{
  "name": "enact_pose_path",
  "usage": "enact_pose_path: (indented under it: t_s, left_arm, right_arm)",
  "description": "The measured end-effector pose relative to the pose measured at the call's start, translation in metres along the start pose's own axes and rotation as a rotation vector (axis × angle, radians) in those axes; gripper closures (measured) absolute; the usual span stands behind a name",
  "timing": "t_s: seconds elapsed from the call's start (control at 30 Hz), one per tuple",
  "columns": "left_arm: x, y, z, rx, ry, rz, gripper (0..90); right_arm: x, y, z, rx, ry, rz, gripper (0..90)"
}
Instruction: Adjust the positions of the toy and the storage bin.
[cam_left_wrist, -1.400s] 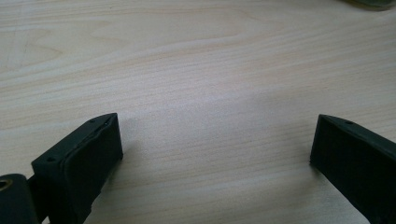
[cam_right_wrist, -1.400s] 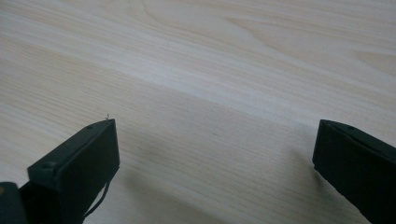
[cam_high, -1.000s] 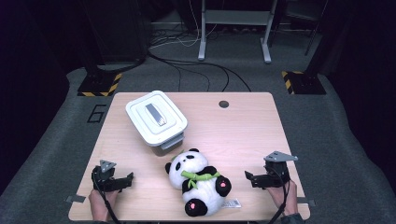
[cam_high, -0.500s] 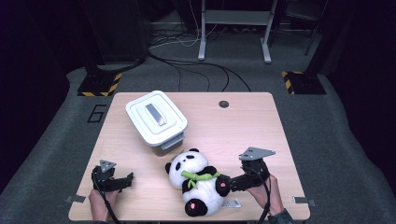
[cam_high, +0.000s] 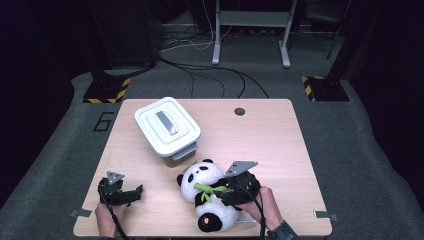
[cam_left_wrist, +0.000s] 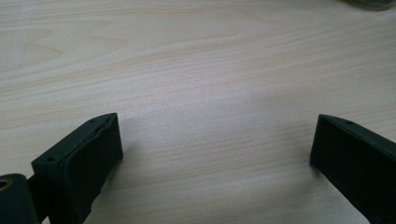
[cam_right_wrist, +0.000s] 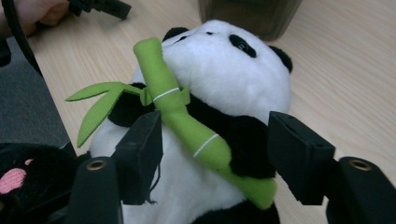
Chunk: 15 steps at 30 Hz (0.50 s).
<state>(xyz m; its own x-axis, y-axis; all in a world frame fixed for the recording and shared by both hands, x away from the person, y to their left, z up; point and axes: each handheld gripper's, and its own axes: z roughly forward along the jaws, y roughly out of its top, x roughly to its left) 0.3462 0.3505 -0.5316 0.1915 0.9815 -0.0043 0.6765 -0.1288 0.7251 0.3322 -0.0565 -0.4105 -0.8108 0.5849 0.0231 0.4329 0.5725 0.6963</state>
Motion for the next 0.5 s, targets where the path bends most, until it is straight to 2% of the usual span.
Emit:
enact_pose_path:
  t_s: [0.07,0.13,0.37,0.5]
  left_arm:
    - [0.000,0.000,0.000,0.000,0.001,0.000,2.1]
    - [0.000,0.000,0.000,0.000,0.001,0.001,2.1]
    - [0.000,0.000,0.000,0.000,0.001,0.001,2.1]
    - [0.000,0.000,0.000,0.000,-0.001,0.000,2.1]
  right_arm:
    - [0.002,0.001,0.001,0.006,-0.008,-0.004,41.5]
    - [0.005,0.005,0.002,0.010,-0.021,-0.016,48.9]
    - [0.011,0.011,0.000,-0.010,-0.020,-0.046,47.7]
    - [0.015,0.012,0.009,0.038,-0.005,-0.061,49.2]
